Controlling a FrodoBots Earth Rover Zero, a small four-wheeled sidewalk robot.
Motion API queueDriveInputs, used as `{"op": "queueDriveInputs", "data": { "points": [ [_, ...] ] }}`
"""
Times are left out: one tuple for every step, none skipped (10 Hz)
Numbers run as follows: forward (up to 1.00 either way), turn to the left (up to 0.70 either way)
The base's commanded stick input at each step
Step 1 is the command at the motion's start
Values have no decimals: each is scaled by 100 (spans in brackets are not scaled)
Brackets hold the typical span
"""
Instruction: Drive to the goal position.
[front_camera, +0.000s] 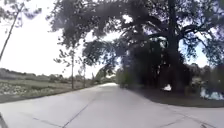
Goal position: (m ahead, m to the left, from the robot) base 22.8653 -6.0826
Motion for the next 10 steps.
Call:
{"op": "queueDriveInputs", "data": {
  "points": [
    [100,0],
    [100,0],
    [100,0],
    [100,0],
    [100,0],
    [100,0],
    [100,0],
    [100,0],
    [100,0],
    [100,0]
  ]
}}
